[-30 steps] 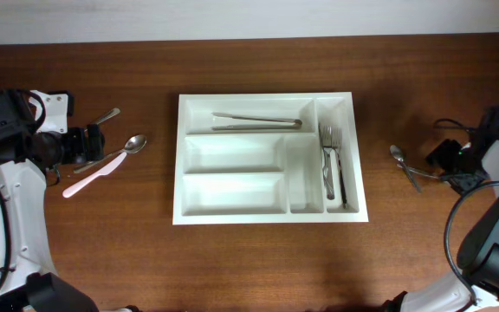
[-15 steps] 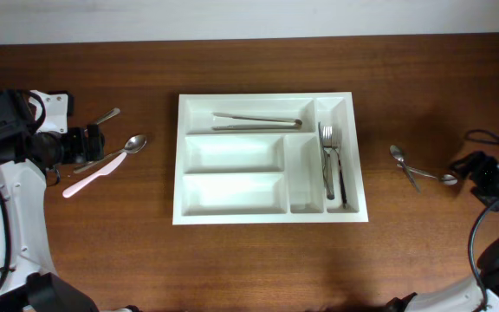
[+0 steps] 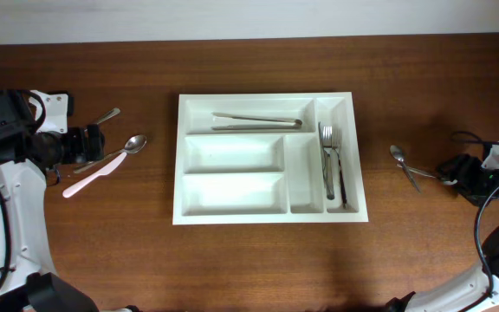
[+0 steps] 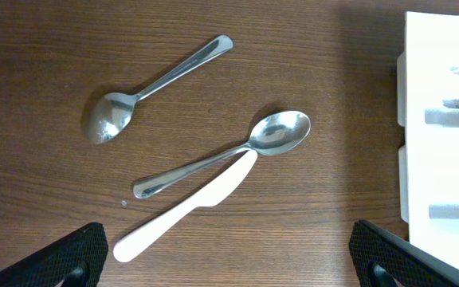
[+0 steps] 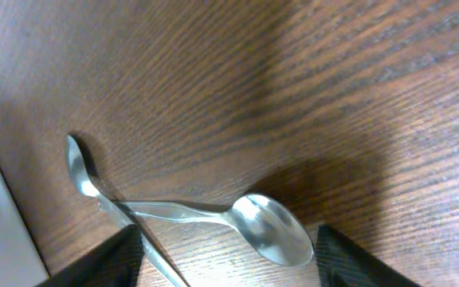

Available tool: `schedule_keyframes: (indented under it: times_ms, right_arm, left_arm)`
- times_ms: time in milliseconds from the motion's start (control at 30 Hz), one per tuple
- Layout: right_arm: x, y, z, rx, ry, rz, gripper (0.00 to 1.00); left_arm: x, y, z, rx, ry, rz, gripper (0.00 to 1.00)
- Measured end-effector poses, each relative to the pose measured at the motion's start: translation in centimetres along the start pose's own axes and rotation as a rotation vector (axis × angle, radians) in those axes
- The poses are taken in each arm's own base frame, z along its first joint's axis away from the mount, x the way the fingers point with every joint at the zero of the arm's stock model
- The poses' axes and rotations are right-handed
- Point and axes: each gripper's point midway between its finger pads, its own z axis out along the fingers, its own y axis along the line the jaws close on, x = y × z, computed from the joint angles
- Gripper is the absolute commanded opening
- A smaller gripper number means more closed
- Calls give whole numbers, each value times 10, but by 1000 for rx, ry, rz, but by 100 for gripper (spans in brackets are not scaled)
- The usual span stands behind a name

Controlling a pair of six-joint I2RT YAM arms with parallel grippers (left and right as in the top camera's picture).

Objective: Pack container
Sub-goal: 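Close the right gripper on one silver spoon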

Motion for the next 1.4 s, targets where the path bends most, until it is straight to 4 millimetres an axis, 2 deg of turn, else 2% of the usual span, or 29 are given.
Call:
schedule_keyframes:
  times_ms: [167, 433, 633, 1133, 1233, 1400]
  right_arm:
    - [-1, 1, 3, -22, 4, 5, 56]
    - [-1, 0, 7, -34, 9, 9, 36]
    - [-1, -1, 8, -34, 11, 15, 33]
    - [-11, -2, 10, -38, -30, -7, 33]
    - [-12, -3, 10, -35, -32, -10, 25]
    - [-12, -5, 12, -29, -31, -9, 20]
  left_arm:
    - [0, 0, 0, 0, 0, 0, 99]
    - [0, 0, 0, 0, 0, 0, 99]
    - [0, 0, 0, 0, 0, 0, 99]
    - [0, 0, 0, 0, 0, 0, 99]
    - [0, 0, 0, 0, 0, 0, 99]
    - [0, 0, 0, 0, 0, 0, 99]
